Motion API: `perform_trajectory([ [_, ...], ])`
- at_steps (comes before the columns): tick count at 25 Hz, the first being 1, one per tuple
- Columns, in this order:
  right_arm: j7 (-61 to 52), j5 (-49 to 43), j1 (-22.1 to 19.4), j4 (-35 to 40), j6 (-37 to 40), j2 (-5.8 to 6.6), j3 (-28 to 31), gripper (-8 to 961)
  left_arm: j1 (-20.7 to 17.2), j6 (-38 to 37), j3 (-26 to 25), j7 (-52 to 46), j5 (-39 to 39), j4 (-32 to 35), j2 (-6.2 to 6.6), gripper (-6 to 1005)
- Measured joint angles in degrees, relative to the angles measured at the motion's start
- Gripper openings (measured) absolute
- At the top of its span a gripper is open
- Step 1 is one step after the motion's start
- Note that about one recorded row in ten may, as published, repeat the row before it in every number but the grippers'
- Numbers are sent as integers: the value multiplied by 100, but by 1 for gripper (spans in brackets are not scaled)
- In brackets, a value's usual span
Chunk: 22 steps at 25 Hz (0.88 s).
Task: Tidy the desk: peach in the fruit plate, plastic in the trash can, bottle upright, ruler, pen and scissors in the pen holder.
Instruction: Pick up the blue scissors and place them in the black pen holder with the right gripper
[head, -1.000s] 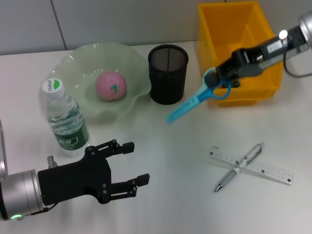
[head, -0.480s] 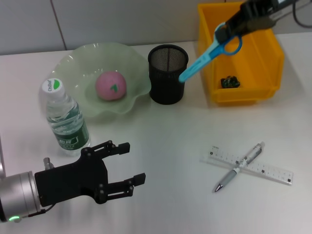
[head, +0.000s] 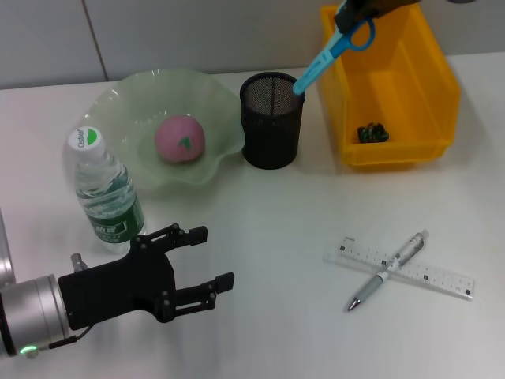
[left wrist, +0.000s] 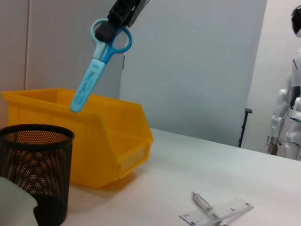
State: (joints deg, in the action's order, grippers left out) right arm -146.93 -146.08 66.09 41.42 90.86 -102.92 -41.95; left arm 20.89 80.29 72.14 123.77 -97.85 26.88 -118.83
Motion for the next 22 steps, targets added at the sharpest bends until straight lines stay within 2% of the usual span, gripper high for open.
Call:
perform_trajectory([
  [9,98,-3,180,-285,-917,-334,-901,80,2,-81,8,3,-33,-36,12,810],
  [17,133,-19,297,-418,-1211,-432,-1165,80,23,-47,14,-37,-33,-31,26,809],
  [22,149,-50,332,-521,-1480,-568,-1322,98,27,-38,10,-42,-32,-33,21,809],
])
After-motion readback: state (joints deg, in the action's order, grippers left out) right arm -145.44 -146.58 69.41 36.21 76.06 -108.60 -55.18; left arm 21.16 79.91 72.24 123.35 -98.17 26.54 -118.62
